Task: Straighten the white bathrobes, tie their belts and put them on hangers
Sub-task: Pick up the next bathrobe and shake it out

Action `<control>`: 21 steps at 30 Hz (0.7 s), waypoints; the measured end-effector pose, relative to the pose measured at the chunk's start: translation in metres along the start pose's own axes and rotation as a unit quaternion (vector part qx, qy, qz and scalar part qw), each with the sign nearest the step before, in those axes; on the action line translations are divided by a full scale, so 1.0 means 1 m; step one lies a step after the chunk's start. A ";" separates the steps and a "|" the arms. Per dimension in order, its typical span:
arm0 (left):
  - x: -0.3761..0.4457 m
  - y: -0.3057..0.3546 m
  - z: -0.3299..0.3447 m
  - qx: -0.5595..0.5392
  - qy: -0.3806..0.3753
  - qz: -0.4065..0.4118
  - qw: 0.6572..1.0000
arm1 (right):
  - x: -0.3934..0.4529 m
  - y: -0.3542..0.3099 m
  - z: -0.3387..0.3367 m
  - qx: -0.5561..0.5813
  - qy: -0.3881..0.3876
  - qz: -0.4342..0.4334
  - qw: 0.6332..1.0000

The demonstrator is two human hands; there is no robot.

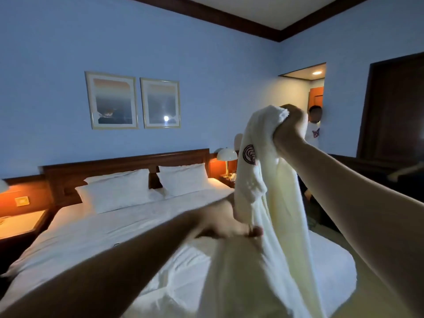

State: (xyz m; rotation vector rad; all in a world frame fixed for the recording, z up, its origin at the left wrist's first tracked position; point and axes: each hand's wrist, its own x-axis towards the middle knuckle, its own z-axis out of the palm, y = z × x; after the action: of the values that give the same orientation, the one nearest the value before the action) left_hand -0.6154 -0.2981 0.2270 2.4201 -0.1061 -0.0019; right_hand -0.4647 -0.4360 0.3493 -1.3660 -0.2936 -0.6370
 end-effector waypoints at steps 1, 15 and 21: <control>0.008 -0.004 0.017 0.052 0.024 -0.026 0.998 | 0.004 0.002 -0.001 0.012 0.021 -0.001 1.000; 0.074 0.055 -0.101 -0.182 0.407 0.093 0.890 | 0.012 0.001 -0.097 -0.362 -0.572 0.137 0.724; 0.084 0.123 -0.115 -0.051 0.333 0.223 0.915 | -0.019 -0.008 -0.061 -0.052 -0.521 0.103 0.846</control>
State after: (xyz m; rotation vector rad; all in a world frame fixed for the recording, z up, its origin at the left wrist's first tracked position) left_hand -0.5376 -0.3209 0.3966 2.1122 -0.3289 0.9863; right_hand -0.4948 -0.4902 0.3331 -1.7219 -0.9726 0.3456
